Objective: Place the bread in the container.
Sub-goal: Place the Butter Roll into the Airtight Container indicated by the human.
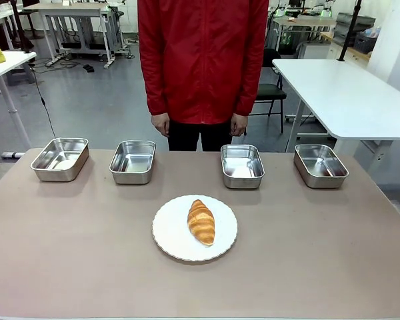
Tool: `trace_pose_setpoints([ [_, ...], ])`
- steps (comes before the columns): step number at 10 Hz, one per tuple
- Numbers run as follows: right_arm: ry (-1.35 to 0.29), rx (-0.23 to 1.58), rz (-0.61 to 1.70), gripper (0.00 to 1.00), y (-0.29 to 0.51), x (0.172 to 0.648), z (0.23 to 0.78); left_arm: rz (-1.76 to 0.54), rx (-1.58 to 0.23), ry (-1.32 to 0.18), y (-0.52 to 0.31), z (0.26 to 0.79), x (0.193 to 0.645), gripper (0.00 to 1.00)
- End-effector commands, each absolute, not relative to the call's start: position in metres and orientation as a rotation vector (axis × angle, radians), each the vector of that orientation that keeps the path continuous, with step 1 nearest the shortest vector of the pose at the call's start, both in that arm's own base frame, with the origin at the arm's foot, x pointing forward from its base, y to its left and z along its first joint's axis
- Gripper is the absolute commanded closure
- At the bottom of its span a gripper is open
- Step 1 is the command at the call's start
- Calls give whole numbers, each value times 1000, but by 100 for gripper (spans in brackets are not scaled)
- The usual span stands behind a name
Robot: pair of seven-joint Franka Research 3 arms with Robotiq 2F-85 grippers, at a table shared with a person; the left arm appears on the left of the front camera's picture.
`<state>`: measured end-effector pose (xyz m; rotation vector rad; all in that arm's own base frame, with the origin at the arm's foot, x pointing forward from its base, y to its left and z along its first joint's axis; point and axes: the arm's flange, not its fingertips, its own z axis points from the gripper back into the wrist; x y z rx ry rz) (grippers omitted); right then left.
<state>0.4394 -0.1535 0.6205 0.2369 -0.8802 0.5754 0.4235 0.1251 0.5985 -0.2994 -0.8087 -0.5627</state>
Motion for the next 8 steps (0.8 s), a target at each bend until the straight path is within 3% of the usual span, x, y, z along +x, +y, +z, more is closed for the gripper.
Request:
trace_pose_setpoints([
  [1, -881, 235, 575, 0, -154, 439, 621, -558, -300, -816, 125, 599, 423, 0],
  [8, -881, 235, 575, 0, -154, 439, 621, -558, -300, -816, 125, 599, 423, 0],
])
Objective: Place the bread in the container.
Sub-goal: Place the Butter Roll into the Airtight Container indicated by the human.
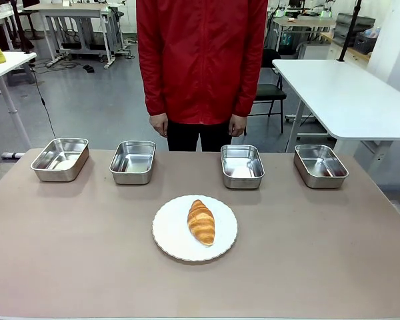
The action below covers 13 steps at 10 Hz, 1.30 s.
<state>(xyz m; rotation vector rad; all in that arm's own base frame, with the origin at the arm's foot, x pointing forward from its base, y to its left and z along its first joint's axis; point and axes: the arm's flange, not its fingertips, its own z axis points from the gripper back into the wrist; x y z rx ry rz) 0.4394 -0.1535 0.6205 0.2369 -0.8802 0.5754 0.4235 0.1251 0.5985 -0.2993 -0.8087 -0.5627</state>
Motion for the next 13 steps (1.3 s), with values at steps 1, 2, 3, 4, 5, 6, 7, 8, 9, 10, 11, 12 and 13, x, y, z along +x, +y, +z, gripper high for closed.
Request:
trace_pose_setpoints([
  [1, -881, 235, 575, 0, -154, 439, 621, -558, -300, -816, 125, 599, 423, 0],
  [2, -881, 235, 575, 0, -154, 439, 621, -558, -300, -816, 125, 599, 423, 0],
  [3, -881, 235, 575, 0, -154, 439, 621, -558, -300, -816, 125, 599, 423, 0],
  [4, -881, 235, 575, 0, -154, 439, 621, -558, -300, -816, 125, 599, 423, 0],
  [5, -881, 235, 575, 0, -154, 439, 621, -558, -300, -816, 125, 599, 423, 0],
  [6, -881, 235, 575, 0, -154, 439, 621, -558, -300, -816, 125, 599, 423, 0],
  [7, -881, 235, 575, 0, -154, 439, 621, -558, -300, -816, 125, 599, 423, 0],
  [8, -881, 235, 575, 0, -154, 439, 621, -558, -300, -816, 125, 599, 423, 0],
  [9, -881, 235, 575, 0, -154, 439, 621, -558, -300, -816, 125, 599, 423, 0],
  [10, -881, 235, 575, 0, -154, 439, 621, -558, -300, -816, 125, 599, 423, 0],
  [11, -881, 235, 575, 0, -154, 439, 621, -558, -300, -816, 125, 599, 423, 0],
  [12, -881, 235, 575, 0, -154, 439, 621, -558, -300, -816, 125, 599, 423, 0],
  [13, -881, 235, 575, 0, -154, 439, 621, -558, -300, -816, 125, 599, 423, 0],
])
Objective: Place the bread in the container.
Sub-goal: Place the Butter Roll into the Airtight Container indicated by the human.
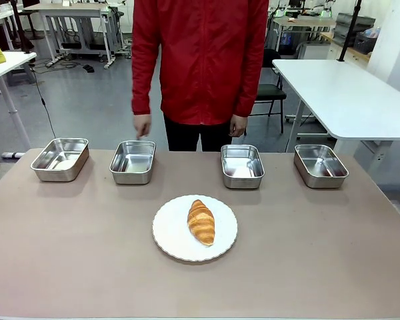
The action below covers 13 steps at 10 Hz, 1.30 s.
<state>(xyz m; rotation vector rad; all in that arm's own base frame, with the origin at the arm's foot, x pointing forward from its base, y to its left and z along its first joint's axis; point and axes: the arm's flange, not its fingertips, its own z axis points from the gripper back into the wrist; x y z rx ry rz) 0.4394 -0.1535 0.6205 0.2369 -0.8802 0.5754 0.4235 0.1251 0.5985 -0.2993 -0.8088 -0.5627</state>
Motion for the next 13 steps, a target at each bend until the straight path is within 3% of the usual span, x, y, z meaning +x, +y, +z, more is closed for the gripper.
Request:
trace_pose_setpoints([
  [1, -881, 235, 575, 0, -154, 439, 621, -558, -300, -816, 125, 599, 423, 0],
  [13, -881, 235, 575, 0, -154, 439, 621, -558, -300, -816, 125, 599, 423, 0],
])
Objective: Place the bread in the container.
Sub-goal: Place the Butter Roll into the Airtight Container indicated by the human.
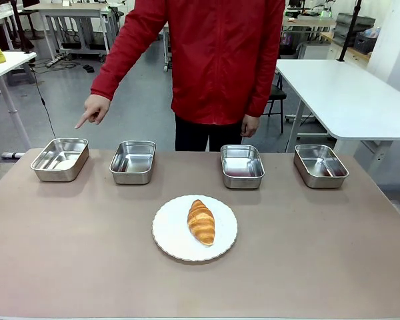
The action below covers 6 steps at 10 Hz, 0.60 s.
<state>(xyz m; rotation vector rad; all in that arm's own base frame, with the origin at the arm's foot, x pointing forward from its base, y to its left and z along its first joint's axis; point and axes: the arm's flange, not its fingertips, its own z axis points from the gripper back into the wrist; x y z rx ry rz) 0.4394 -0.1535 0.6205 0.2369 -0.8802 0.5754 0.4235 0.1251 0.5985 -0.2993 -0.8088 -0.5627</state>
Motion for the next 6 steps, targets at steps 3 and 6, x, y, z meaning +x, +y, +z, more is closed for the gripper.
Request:
trace_pose_setpoints([
  [3, -881, 235, 575, 0, -154, 439, 621, -558, -300, -816, 125, 599, 423, 0],
  [6, -881, 235, 575, 0, -154, 439, 621, -558, -300, -816, 125, 599, 423, 0],
])
